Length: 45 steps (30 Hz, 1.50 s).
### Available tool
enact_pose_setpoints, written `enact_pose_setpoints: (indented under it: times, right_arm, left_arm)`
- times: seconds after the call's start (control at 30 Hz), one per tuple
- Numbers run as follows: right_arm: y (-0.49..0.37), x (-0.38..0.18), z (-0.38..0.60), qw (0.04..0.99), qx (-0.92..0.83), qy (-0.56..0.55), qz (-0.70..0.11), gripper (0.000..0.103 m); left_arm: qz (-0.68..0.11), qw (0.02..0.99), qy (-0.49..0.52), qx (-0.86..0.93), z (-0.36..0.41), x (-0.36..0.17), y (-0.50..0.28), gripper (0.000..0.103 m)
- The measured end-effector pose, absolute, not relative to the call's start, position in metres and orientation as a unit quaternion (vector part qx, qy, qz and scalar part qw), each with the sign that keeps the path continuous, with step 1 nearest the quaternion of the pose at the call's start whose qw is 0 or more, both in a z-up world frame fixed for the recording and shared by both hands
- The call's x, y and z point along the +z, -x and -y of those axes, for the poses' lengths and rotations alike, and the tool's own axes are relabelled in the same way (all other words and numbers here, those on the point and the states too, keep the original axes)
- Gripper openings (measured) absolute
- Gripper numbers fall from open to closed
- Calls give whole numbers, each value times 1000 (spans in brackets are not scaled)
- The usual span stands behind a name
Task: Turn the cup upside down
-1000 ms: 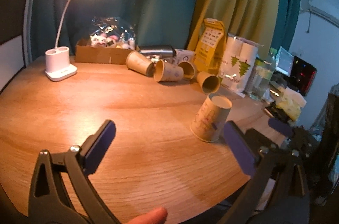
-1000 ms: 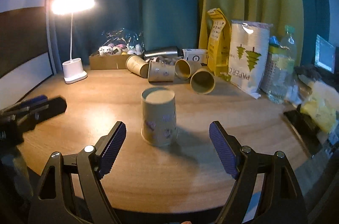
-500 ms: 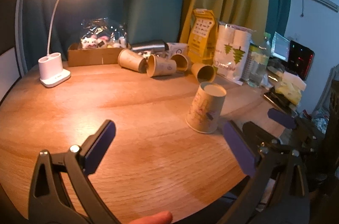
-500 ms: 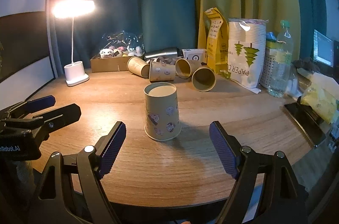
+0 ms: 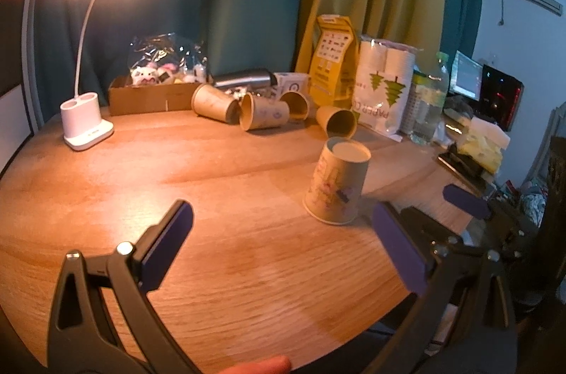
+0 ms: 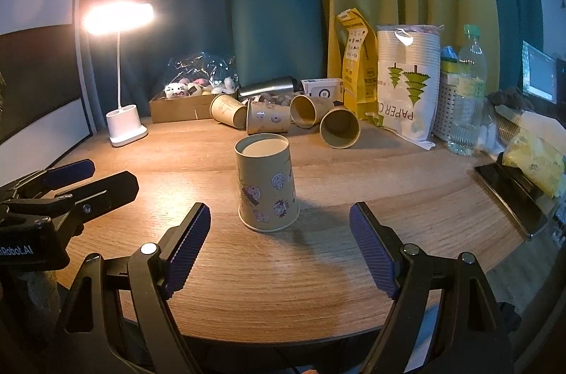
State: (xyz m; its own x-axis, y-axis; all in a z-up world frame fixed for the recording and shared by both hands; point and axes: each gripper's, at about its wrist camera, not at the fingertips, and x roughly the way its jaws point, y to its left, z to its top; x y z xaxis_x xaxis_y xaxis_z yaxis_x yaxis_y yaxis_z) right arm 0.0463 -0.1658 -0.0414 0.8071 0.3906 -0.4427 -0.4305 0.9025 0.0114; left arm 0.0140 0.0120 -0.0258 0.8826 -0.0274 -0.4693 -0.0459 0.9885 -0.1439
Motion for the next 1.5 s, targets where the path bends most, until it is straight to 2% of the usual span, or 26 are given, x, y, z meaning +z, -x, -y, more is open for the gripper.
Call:
enact_pose_setpoints:
  times: [1.5]
  right_arm:
    - [-46,-42,166,950,216,44,-222,83]
  left_arm:
    - [-244,967,76,4,-11,-25,-12,102]
